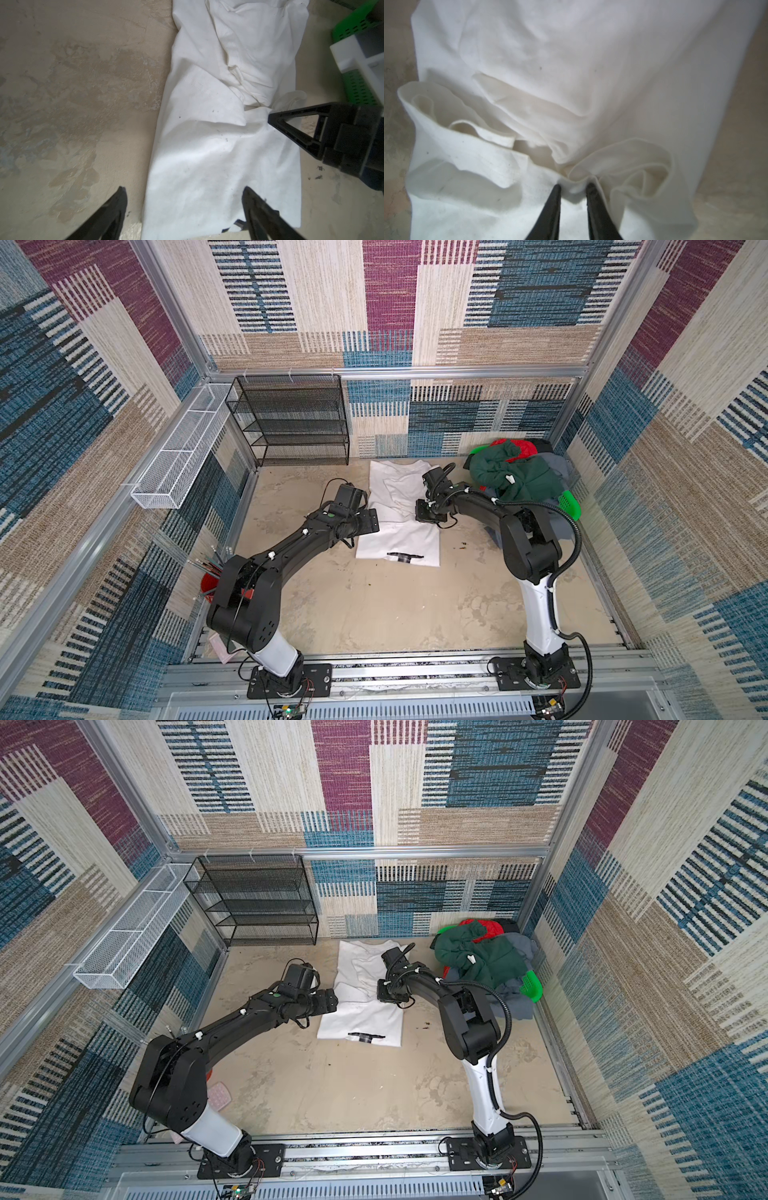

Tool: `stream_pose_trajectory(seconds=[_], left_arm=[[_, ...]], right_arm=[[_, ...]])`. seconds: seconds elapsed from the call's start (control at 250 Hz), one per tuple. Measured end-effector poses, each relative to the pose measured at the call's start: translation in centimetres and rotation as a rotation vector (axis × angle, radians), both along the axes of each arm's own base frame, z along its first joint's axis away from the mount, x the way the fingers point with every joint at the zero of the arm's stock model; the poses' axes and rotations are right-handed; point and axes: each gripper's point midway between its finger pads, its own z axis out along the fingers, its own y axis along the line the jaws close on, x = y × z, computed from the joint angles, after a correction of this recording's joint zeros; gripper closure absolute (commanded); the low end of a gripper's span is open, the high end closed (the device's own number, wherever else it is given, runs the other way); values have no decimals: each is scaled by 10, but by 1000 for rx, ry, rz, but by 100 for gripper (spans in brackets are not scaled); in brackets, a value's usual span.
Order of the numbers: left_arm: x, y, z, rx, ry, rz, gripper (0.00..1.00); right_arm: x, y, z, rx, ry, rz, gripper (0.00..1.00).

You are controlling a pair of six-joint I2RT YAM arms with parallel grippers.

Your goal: Fold and stack the t-shirts

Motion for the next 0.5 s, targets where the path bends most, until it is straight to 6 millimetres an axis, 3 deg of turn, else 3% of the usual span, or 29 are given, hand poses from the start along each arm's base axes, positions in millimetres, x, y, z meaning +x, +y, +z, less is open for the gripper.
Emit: stream_pose_trajectory(seconds=[0.212,0.412,0.468,0.504], left_arm=[[2,2,-1,8,-4,-11,12],[-9,9,-15,27,26,-11,12],[-13,11,-20,32,39,-11,10],[-16,12,-24,36,47,-11,9]], right_arm=[[24,-5,2,-44,-25,-25,78],[42,-11,14,-68,-59,-45,78],[46,-14,18,-72,-69,-54,66],[47,-17,22,-70,-74,-58,42]])
